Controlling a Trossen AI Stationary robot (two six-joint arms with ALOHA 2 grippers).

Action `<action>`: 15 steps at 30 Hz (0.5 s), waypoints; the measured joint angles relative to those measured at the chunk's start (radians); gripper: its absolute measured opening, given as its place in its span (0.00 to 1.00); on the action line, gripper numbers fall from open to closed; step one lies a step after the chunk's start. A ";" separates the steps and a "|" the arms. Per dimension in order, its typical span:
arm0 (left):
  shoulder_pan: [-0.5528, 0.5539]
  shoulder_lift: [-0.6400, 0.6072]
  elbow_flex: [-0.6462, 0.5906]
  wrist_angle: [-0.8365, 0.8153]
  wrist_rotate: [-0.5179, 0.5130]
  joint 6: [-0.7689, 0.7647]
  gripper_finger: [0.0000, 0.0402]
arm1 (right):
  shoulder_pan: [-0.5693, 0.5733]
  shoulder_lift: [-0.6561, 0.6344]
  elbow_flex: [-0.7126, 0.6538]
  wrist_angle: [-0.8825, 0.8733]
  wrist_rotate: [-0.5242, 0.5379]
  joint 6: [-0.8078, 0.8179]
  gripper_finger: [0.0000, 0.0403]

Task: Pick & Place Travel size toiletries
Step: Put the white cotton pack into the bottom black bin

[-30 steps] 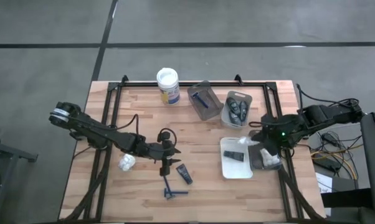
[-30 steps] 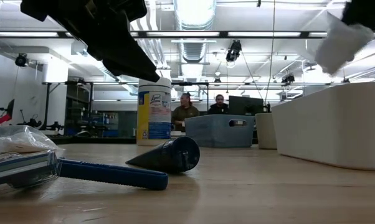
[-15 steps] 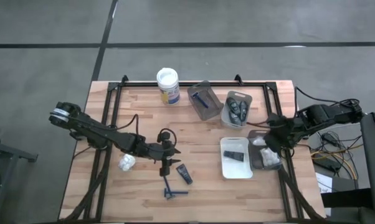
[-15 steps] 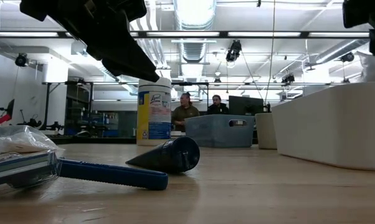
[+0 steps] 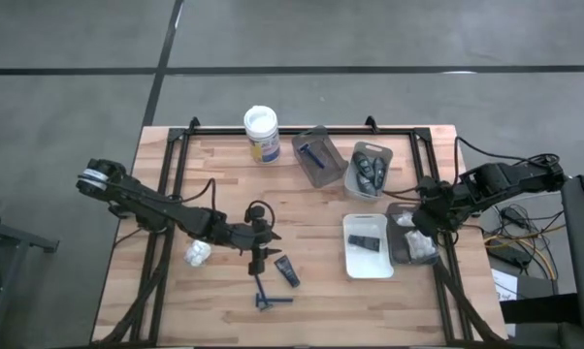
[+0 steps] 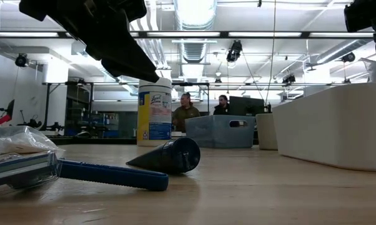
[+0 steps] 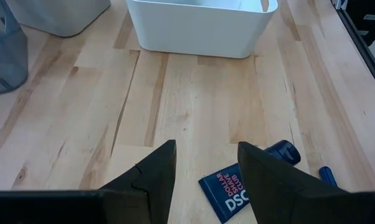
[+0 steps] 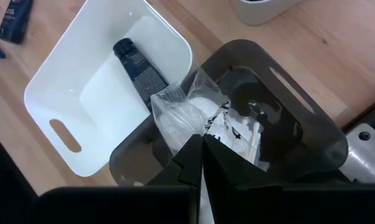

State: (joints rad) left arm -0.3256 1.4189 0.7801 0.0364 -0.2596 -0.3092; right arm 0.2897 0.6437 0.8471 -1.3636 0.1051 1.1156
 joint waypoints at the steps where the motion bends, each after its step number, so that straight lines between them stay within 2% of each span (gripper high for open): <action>1: 0.000 0.000 0.000 0.000 0.000 0.000 0.44 | 0.000 0.000 0.000 0.000 0.000 0.010 0.02; 15: 0.000 0.000 0.000 0.000 0.000 -0.001 0.44 | 0.000 0.000 0.000 0.000 0.000 0.056 0.05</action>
State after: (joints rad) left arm -0.3256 1.4189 0.7799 0.0364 -0.2596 -0.3105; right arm 0.2897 0.6437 0.8471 -1.3636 0.1051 1.1719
